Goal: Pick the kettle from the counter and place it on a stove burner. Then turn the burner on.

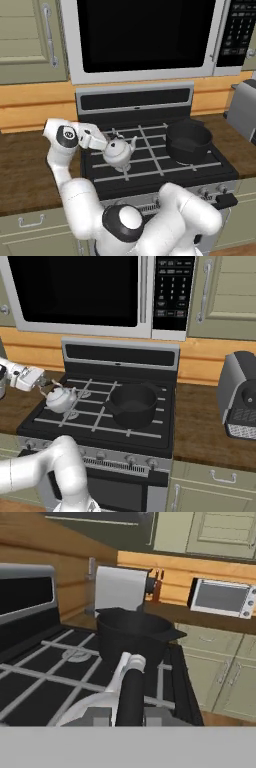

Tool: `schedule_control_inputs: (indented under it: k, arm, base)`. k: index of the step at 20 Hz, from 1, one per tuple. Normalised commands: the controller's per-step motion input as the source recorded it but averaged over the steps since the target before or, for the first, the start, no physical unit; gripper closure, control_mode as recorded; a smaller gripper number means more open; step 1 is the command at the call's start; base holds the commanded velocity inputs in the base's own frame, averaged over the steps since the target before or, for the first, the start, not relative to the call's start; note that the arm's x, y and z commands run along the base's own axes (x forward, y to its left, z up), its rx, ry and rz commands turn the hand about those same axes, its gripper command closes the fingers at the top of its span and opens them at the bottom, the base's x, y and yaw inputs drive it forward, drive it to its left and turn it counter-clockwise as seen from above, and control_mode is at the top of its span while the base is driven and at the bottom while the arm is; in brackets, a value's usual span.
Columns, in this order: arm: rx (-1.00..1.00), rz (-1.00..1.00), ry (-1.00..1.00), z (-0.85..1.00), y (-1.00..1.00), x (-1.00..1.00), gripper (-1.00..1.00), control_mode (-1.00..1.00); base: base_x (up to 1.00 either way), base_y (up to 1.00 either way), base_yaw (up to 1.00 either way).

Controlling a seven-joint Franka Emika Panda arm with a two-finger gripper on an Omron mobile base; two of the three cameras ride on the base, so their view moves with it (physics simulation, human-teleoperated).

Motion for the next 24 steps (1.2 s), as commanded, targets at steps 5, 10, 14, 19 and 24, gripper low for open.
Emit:
schedule_control_inputs:
  k: [5,10,14,19,24]
  arm:
    - [0.30,0.15,0.01,-0.20,-0.46,0.24,1.00,-1.00]
    - [0.12,0.02,0.04,-0.15,-0.01,0.02,1.00,-1.00]
    - [0.00,0.00,0.05,-0.37,0.00,0.09,1.00,-1.00]
    - [0.01,0.00,0.02,-0.21,-0.01,0.00,-1.00,-1.00]
    - [0.00,0.00,0.00,0.02,0.00,0.00,-1.00,-1.00]
  base:
    - [0.00,0.00,0.00]
    - [0.00,0.00,0.00]
    - [0.00,0.00,0.00]
    - [0.00,0.00,0.00]
    - [0.00,0.00,0.00]
